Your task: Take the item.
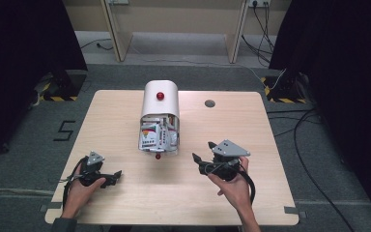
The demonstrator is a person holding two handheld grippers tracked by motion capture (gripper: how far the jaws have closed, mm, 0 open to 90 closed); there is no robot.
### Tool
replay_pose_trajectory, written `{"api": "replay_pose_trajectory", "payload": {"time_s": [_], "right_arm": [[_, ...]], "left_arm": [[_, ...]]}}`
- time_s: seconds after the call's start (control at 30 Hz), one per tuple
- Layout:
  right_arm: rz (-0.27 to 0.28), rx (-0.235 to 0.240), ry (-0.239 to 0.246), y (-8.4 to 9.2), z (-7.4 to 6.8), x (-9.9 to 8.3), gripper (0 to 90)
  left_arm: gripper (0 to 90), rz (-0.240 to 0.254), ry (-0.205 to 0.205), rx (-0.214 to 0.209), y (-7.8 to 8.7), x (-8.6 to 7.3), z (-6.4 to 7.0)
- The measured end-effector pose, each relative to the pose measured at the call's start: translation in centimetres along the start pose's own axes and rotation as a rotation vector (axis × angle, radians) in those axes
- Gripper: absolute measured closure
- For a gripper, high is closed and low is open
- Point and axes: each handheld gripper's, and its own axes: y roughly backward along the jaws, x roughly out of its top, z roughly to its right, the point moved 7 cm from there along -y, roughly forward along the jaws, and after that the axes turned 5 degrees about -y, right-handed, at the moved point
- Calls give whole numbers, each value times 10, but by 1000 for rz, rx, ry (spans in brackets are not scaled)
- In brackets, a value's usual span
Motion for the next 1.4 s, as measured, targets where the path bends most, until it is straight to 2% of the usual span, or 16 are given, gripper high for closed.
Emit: {"api": "replay_pose_trajectory", "payload": {"time_s": [0.27,0.87,1.2,1.4], "right_arm": [[12,0,1,-1,-3,9,331],[37,32,49,-8,-26,43,351],[20,79,71,-27,-49,52,372],[4,86,87,-39,-57,52,375]], "left_arm": [[0,0,0,0,0,0,0],[0,-1,-1,0,0,0,0],[0,-1,0,0,0,0,0],[0,0,1,0,0,0,0]]}}
